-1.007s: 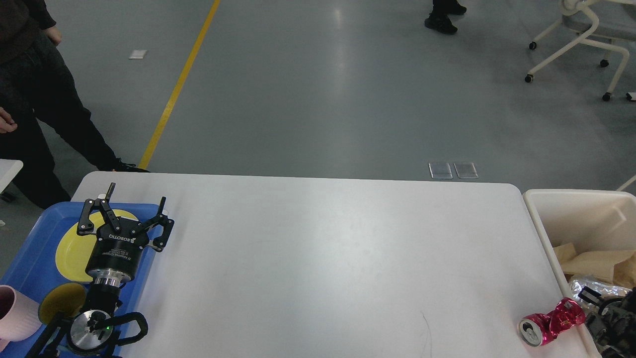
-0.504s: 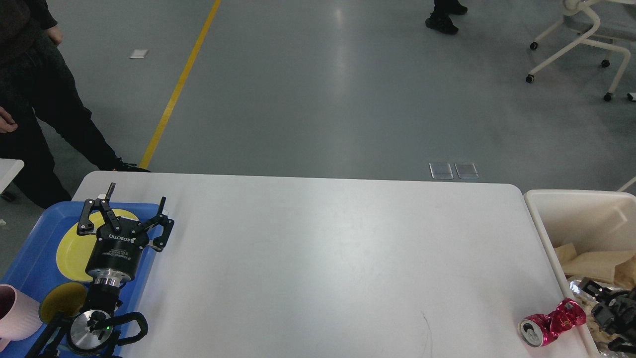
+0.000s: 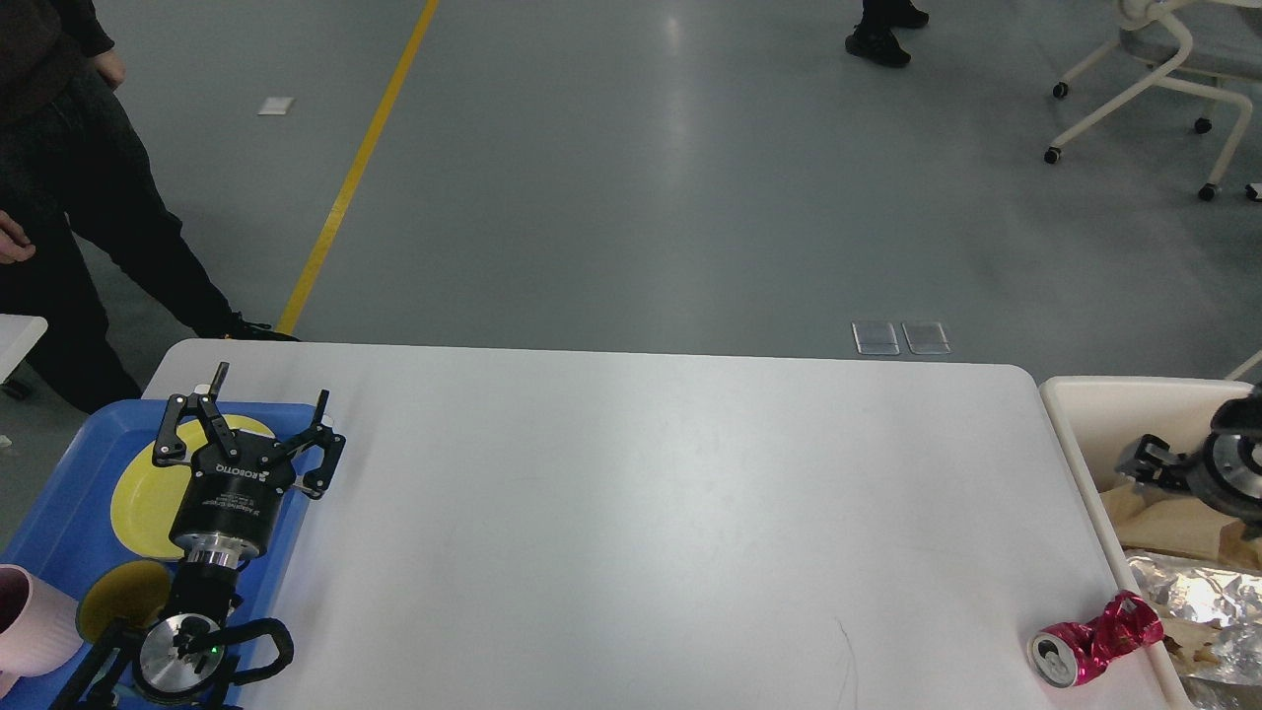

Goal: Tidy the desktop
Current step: 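Release the paper scrap in the bin and raise the right gripper, then lower the right gripper toward the red soda can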

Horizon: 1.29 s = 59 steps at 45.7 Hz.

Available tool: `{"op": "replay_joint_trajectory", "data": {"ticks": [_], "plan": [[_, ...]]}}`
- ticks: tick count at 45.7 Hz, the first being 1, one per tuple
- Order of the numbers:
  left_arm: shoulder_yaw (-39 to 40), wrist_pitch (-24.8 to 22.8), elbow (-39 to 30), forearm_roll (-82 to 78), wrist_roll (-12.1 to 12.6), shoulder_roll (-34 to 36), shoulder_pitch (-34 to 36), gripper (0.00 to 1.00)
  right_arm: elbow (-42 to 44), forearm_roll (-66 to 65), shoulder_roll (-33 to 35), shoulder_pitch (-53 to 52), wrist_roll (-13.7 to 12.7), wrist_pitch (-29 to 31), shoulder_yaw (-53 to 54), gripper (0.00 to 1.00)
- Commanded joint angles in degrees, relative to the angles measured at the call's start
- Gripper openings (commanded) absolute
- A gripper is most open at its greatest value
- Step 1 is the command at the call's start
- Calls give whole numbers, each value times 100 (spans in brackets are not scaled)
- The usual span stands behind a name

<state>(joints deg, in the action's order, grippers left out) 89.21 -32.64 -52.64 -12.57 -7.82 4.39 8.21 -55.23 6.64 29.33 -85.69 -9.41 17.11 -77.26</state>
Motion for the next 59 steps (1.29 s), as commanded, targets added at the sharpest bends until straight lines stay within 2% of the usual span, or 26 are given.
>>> {"op": "replay_joint_trajectory", "data": {"ticks": [1, 9, 15, 22, 27, 39, 44, 51, 56, 59], "plan": [[0, -6, -1, 1, 0, 0, -4, 96, -778, -5, -137, -1484, 0, 1021, -210, 100], [0, 3, -1, 1, 0, 0, -4, 96, -1235, -5, -752, -3101, -9, 2936, -369, 100], [0, 3, -1, -8, 0, 0, -4, 96, -1692, -14, -806, -4156, -17, 3789, -386, 100], [0, 3, 8, 1, -9, 0, -4, 96, -2764, -23, -876, -5483, -61, 3789, -369, 100], [0, 3, -1, 1, 0, 0, -4, 96, -3511, -32, -1034, -5994, -53, 3789, -185, 100], [0, -6, -1, 1, 0, 0, -4, 96, -3697, -31, -990, -6030, -53, 3789, 1, 98], [0, 3, -1, 1, 0, 0, -4, 96, -3697, -154, -675, -5881, -53, 3572, -157, 97], [0, 3, -1, 1, 0, 0, -4, 96, -3557, -295, 160, -5029, -70, 3186, -263, 93], [0, -6, -1, 1, 0, 0, -4, 96, -3530, -269, 626, -4265, -70, 2448, -325, 83], [0, 3, -1, -8, 0, 0, -4, 96, -3530, -269, 829, -3790, -122, 1833, -325, 83]]}}
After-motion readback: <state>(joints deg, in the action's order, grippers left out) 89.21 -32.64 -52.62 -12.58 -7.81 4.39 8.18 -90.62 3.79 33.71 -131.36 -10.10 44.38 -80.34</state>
